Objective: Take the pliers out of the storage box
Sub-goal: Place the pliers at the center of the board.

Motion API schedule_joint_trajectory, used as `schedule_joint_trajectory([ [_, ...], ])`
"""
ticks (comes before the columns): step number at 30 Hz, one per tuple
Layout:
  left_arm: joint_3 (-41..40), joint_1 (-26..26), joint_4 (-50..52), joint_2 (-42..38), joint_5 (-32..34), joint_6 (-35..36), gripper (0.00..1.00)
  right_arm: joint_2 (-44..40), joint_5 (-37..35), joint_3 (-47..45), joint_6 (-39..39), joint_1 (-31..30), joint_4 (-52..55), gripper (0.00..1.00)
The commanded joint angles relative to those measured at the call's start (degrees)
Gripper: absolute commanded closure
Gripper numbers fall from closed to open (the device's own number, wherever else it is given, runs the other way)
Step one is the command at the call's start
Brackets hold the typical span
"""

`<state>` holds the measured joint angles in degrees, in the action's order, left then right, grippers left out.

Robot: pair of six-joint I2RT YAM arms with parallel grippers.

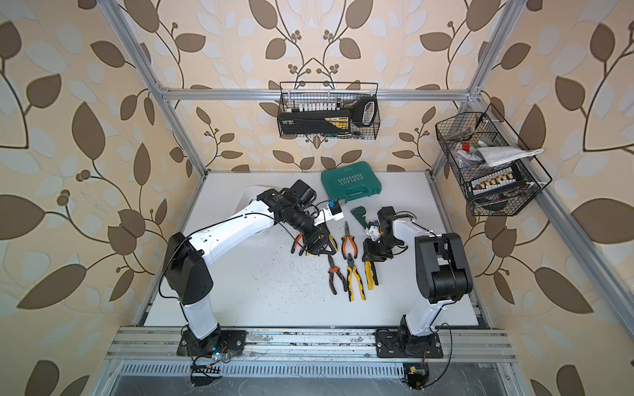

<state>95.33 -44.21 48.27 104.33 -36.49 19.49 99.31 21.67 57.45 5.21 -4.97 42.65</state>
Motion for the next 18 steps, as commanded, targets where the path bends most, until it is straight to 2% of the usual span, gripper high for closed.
schedule_joint_trajectory([
  [1,-0.41,0.35,-0.02,-3.06,0.7,2.03,0.01,-0.02,0.71,-0.17,-0.21,-0.1,-0.72,0.61],
  [3,-0.32,0.44,0.06,-2.94,1.19,2.5,0.01,-0.43,0.63,-0.27,-0.19,-0.1,-0.89,0.54],
  [9,-0.67,0.52,0.14,-3.19,2.84,3.52,0.01,-2.32,-1.7,-0.47,0.99,-0.08,-0.21,0.51],
  [13,-1.03,0.7,0.19,-3.34,3.77,4.91,0.01,-5.77,-5.91,-1.59,2.58,-0.02,-0.6,0.46],
  [15,-0.83,0.7,0.11,-3.26,3.34,4.9,0.01,-7.2,-6.97,-2.12,3.08,0.05,-1.02,0.39],
  [18,-0.1,0.65,-0.58,-2.91,2.11,3.47,0.01,-8.21,-7.57,-2.65,3.53,0.05,-1.26,0.38],
])
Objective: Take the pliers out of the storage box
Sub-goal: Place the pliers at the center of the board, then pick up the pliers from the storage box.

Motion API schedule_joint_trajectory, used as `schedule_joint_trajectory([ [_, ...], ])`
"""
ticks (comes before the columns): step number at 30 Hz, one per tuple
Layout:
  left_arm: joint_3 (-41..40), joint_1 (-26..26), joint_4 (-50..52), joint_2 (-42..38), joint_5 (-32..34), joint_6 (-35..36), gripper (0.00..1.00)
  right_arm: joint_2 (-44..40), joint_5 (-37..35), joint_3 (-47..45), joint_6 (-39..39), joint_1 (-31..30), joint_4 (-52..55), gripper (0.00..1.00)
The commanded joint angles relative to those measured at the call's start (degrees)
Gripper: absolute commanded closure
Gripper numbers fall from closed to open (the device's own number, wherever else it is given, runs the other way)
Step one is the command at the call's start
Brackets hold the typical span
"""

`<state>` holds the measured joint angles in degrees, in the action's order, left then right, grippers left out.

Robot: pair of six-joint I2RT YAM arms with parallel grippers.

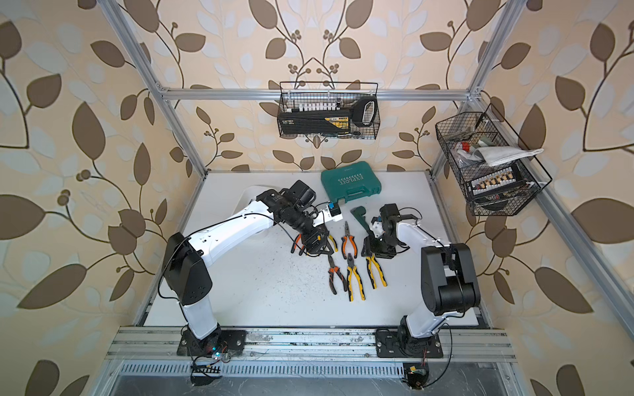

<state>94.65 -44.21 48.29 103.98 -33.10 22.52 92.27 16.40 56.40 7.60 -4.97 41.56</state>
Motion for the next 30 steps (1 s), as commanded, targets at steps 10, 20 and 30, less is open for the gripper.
schedule_joint_trajectory([
  [10,1.75,4.98,-1.97,-2.25,-0.33,-2.32,0.01,-12.74,0.4,-2.39,3.14,-0.3,-4.56,0.25],
  [20,3.69,23.89,0.95,-4.13,0.87,-4.51,0.01,-20.58,-0.87,-0.21,5.32,-11.28,-17.25,0.01],
  [30,5.32,35.25,4.59,0.62,18.18,-19.1,0.01,-8.19,-10.76,11.95,3.33,-28.94,-26.44,0.0],
])
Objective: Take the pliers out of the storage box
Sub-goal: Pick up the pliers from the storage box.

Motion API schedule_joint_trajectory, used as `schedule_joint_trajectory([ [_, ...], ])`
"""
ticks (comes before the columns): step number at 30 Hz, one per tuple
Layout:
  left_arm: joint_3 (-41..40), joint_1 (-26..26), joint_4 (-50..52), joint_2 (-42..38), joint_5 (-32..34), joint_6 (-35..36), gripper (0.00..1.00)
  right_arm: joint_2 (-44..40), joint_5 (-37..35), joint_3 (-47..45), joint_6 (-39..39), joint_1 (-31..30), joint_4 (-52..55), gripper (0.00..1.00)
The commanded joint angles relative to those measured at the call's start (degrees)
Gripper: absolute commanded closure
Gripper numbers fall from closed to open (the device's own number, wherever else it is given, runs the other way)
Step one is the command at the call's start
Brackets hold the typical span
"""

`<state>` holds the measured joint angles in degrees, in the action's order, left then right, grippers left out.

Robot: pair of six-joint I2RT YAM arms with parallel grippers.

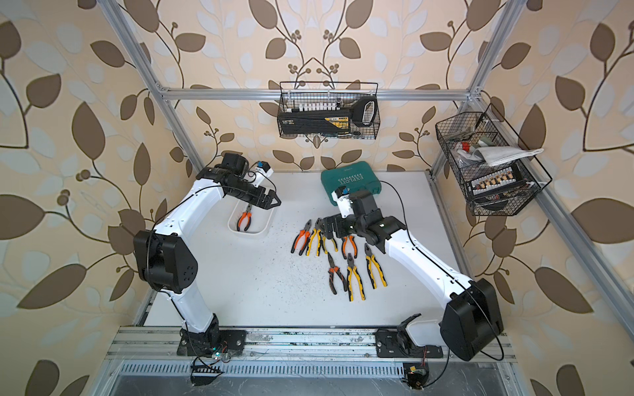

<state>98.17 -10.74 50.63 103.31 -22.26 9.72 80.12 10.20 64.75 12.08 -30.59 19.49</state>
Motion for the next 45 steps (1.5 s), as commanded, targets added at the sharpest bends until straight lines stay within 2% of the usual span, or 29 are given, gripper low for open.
schedule_joint_trajectory([
  [1,1.97,2.31,2.11,1.95,9.15,-6.67,0.01,5.37,-5.21,5.04,-1.42,-4.71,-4.82,0.0],
  [6,5.83,4.49,3.67,7.7,14.63,-8.37,0.01,13.22,-9.17,11.6,-1.69,-9.75,-8.32,0.0],
  [12,11.24,4.77,4.45,15.89,16.97,-8.48,0.08,20.49,-5.02,16.8,1.89,-11.07,-12.01,0.0],
  [17,15.16,4.77,4.64,21.63,18.28,-7.81,0.13,21.61,-2.53,14.35,3.16,-11.07,-19.86,0.0],
  [20,16.72,4.77,4.19,24.09,20.58,-7.18,0.19,22.18,-1.98,15.05,2.6,-11.09,-18.65,0.0],
  [29,18.43,4.69,1.47,29.8,25.83,-5.77,0.23,23.66,-0.09,16.09,2.62,-11.35,-17.85,0.0],
  [37,18.83,4.66,1.12,34.08,26.0,-5.03,0.31,24.41,0.66,16.75,2.78,-11.85,-17.01,0.01],
  [45,18.25,4.68,1.67,34.77,24.26,-5.99,0.65,23.86,0.02,16.37,3.02,-11.81,-16.41,0.0],
])
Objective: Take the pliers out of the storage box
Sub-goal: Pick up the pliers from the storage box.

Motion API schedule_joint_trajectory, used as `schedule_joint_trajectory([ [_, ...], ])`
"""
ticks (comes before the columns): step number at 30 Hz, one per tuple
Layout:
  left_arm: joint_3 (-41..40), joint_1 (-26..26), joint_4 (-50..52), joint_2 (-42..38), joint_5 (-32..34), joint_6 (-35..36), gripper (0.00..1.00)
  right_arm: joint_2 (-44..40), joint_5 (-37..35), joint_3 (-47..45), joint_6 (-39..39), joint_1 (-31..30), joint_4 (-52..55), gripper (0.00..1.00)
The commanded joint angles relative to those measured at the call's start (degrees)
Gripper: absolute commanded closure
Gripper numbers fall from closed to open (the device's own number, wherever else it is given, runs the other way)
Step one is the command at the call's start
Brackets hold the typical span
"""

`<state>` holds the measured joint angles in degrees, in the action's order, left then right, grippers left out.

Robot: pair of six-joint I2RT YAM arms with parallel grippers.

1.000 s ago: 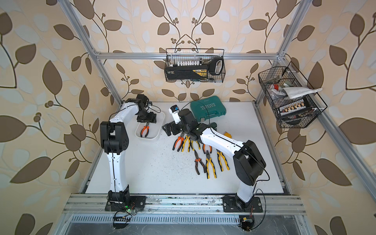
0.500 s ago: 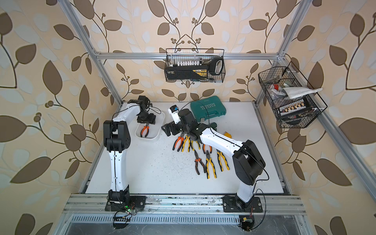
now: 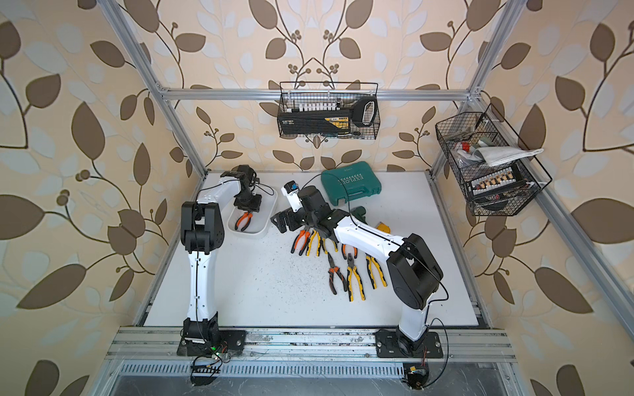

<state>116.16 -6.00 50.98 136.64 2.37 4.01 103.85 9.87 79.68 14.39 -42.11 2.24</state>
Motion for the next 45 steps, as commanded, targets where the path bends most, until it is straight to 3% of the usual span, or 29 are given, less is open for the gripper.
schedule_joint_trajectory([
  [1,0.13,-0.06,1.31,1.33,-0.44,-0.35,0.68,0.21,0.4,1.44,0.65,-0.32,0.8,0.0],
  [7,0.12,-0.06,1.57,0.36,0.0,-0.32,0.89,0.38,0.62,1.54,1.24,-0.3,0.94,0.01],
  [17,2.84,0.04,3.05,-7.5,-0.08,-0.32,0.99,-1.0,-0.96,0.06,4.76,-0.21,-0.24,0.01],
  [27,4.16,0.03,5.07,-16.32,-3.71,-2.26,1.0,-1.28,-1.15,1.09,10.49,-0.03,2.93,0.0],
  [34,1.91,-0.58,5.97,-22.73,-12.67,-8.22,1.0,-1.81,-0.6,1.9,14.02,-0.01,3.24,0.0],
  [38,-1.9,-2.26,4.99,-26.76,-17.76,-13.05,1.0,-1.79,0.21,2.22,17.18,-0.03,1.87,0.0],
  [45,-4.1,-7.11,3.78,-30.3,-18.57,-18.99,1.0,0.02,2.31,4.14,24.05,0.3,-0.39,0.03],
])
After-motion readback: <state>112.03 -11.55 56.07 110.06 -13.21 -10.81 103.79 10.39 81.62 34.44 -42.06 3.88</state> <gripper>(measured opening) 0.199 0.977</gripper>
